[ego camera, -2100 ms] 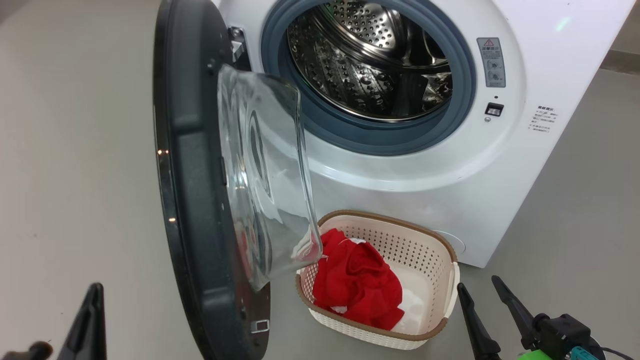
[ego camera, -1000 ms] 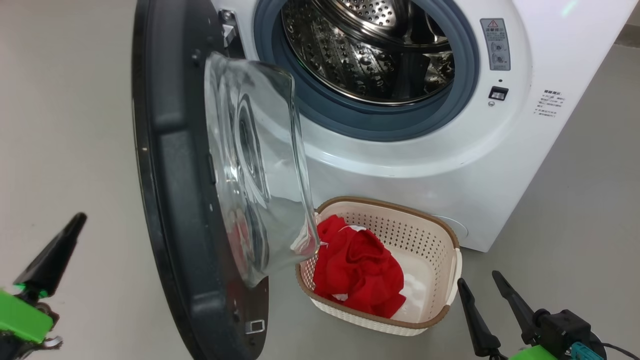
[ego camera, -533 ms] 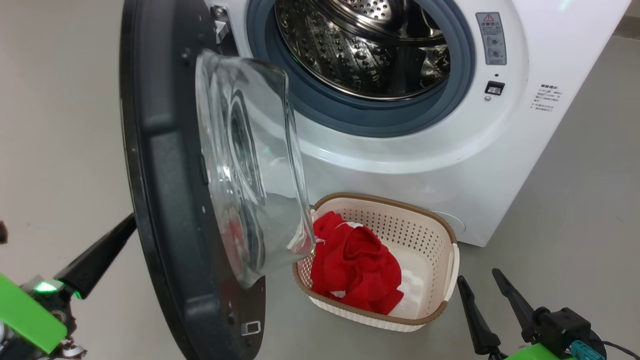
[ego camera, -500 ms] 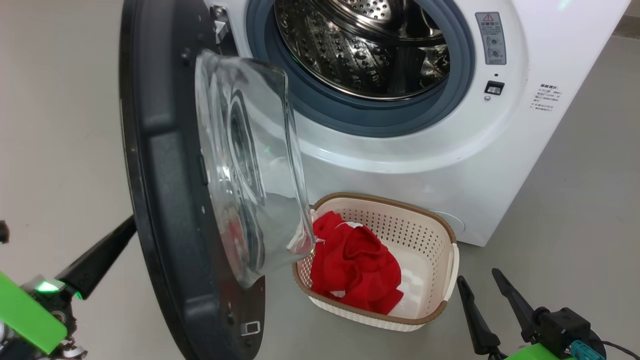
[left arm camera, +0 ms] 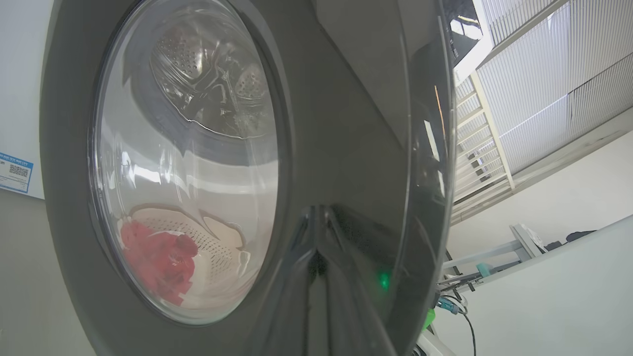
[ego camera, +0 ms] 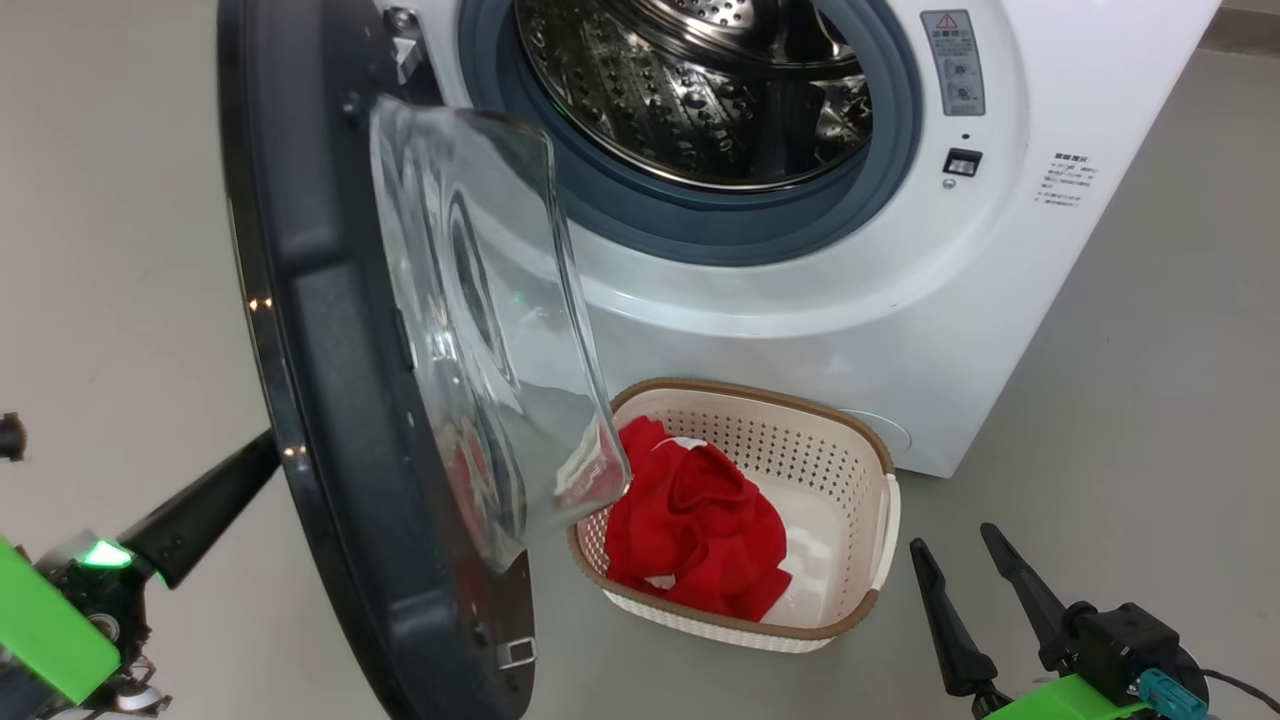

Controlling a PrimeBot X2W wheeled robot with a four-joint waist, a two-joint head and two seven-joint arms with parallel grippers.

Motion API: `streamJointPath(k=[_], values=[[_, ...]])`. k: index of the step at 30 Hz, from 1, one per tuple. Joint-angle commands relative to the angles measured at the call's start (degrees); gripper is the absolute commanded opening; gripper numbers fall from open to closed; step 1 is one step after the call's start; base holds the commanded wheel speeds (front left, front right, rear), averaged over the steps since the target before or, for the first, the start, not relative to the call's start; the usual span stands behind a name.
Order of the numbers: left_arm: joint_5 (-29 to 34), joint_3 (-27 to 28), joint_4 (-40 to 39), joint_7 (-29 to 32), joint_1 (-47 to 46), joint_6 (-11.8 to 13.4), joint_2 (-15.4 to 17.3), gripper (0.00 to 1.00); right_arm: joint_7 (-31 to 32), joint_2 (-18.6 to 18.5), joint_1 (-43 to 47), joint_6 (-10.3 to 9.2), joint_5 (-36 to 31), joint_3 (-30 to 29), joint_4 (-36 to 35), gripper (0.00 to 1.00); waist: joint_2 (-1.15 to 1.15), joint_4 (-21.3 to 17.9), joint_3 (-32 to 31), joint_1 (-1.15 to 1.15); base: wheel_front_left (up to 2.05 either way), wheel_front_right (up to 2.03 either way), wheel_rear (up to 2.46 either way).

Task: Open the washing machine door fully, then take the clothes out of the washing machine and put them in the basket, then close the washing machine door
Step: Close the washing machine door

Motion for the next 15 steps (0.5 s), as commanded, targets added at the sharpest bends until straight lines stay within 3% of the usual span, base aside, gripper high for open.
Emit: streamJointPath(k=[1, 15], values=[[0.4, 3.1, -2.0, 0.7, -3.7, -0.4, 1.7, 0.0, -0.4, -0.2, -2.0, 0.28, -0.4, 1.5, -1.4, 1.0, 0.0, -0.4, 0.2, 0.0, 0.0, 0.0, 0.0], [3.8, 2.7, -0.4, 4.7, -8.4, -0.4, -3.3, 0.0, -0.4, 0.0, -3.5, 0.28, -0.4, 1.0, -1.8, 1.0, 0.0, -3.8, 2.3, 0.0, 0.0, 0.0, 0.0]])
